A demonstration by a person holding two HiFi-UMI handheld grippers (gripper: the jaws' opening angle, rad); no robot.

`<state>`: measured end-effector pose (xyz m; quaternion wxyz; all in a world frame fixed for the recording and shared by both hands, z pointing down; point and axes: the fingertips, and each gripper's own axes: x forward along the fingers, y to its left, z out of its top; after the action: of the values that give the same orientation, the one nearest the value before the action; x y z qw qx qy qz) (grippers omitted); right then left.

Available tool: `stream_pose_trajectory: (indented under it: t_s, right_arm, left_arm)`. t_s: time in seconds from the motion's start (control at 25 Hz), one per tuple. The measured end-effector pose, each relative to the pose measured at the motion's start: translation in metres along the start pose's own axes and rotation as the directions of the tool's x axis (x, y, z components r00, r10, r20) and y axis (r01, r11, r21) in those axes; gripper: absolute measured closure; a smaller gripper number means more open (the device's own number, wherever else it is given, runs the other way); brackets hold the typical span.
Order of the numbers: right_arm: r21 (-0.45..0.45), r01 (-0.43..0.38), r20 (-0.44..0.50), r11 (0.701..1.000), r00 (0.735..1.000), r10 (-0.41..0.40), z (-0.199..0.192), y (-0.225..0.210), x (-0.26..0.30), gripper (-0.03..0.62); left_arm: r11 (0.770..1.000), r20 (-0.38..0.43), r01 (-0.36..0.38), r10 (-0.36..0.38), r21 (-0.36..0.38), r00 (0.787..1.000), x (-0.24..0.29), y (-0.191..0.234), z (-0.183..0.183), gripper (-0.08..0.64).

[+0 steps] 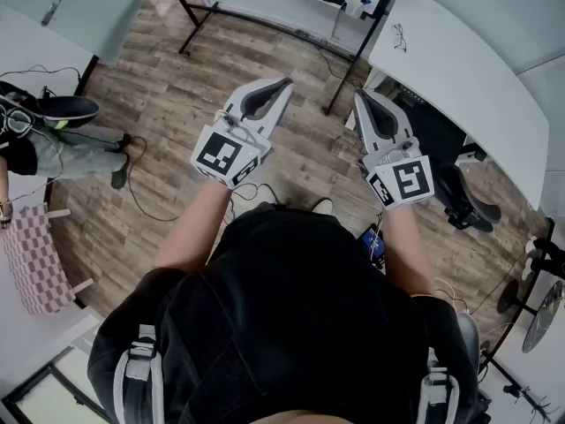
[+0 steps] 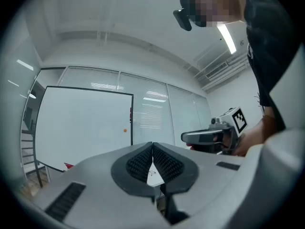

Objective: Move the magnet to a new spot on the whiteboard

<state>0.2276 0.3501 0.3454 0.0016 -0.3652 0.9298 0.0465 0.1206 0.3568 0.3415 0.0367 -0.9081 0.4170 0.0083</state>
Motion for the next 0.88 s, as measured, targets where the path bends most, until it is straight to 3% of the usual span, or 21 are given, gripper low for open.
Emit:
stream_pose_trajectory:
  t_s: [0.44, 0.88]
  right_arm:
    - [0.072, -0.059, 0.027, 0.996, 0.998, 0.057, -0.004, 0.015, -0.001, 0.603]
    - [0.087, -0.076, -0.017, 0.993, 0.997, 0.078, -0.01, 0.053, 0.037, 0.601]
  left_arm:
    - [0.999, -0.021, -0.01, 0.009, -0.031, 1.0, -0.008, -0.007, -0.01, 0.555]
    - [0.998, -0.019, -0.018, 0.017, -0.059, 1.0, -0.04, 0.026, -0.014, 0.555]
